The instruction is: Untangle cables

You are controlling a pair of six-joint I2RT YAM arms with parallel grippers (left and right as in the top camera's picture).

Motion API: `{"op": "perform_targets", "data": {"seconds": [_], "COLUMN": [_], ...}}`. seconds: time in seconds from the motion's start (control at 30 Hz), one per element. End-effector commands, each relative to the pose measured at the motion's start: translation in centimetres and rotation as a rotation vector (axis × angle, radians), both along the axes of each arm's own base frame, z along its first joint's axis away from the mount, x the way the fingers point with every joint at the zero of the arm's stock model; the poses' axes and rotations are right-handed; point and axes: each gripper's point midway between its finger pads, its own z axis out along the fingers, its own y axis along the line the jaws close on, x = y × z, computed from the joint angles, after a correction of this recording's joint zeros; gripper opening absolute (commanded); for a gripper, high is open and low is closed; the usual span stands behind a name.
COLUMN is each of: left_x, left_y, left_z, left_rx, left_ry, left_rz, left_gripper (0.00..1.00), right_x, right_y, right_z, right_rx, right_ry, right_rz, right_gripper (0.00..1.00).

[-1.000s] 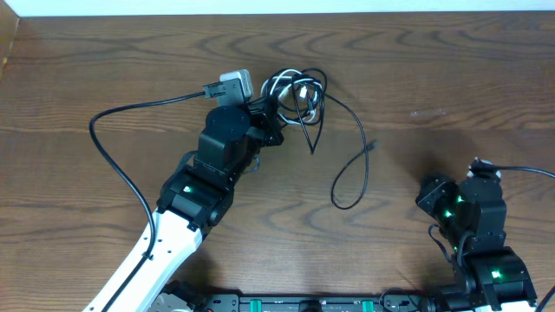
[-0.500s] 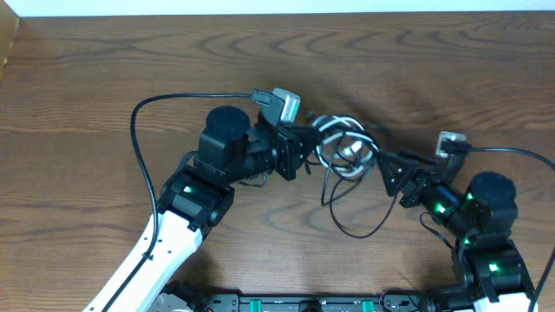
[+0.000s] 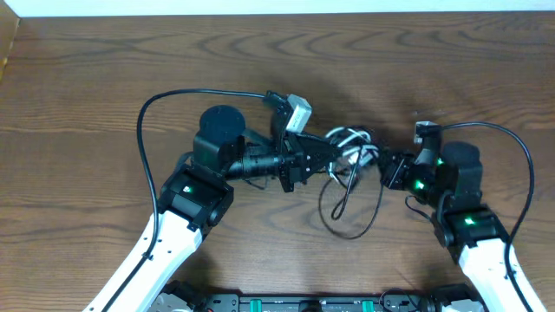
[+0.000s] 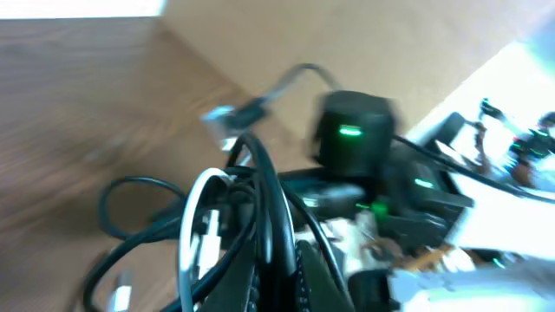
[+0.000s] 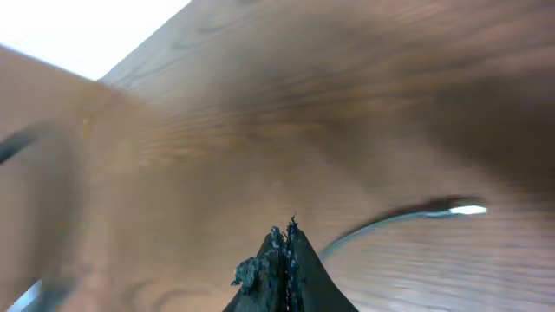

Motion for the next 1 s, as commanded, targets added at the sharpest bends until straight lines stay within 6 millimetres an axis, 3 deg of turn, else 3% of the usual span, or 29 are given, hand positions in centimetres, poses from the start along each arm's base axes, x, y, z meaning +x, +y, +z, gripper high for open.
{"op": "perform_targets", "data": {"seconds": [0.0, 0.1, 0.2, 0.27, 0.37, 0.43, 0.53, 0.97], "left_x": [-2.0, 0.8, 5.6, 7.2, 8.0, 8.1, 8.0, 3.2], "left_y": [-0.1, 0.4, 2.8, 4.1, 4.6, 4.5, 4.4, 0.8], "left_z": [1.1, -0.4, -2.6, -3.0, -2.7, -2.3, -2.2, -0.3], "left_rx": [-0.034, 0.031, 0.129, 0.122, 0.091, 0.07, 0.018, -0.05], "left_ry": [-0.016, -0.017, 0.041, 0.115, 0.152, 0.157, 0.262, 0.317], "left_rz": [-0.107, 0.064, 0.387, 0.526, 0.59, 0.592, 0.604, 0.276], "left_gripper": [0.08, 0.08, 0.08, 0.08, 0.08, 0.08, 0.08, 0.08], "right_x": [0.9, 0.3, -0.9, -1.7, -3.1, -4.1, -4.5, -0.4], "right_y": [-0.5, 0.9, 2.0, 2.6, 4.0, 4.9, 5.4, 3.1], "right_z": [0.1, 1.3, 3.5, 5.0, 7.1, 7.9, 7.6, 4.2], "right_rx": [-0.008, 0.048, 0.11, 0.155, 0.22, 0.256, 0.263, 0.207], "right_ry": [-0.007, -0.035, -0.084, -0.121, -0.172, -0.186, -0.17, -0.069], "right_rz": [-0.054, 0.026, 0.108, 0.17, 0.288, 0.36, 0.389, 0.125], "right_gripper": [0.05, 0.23, 0.53, 0.61, 0.68, 0.7, 0.7, 0.54]}}
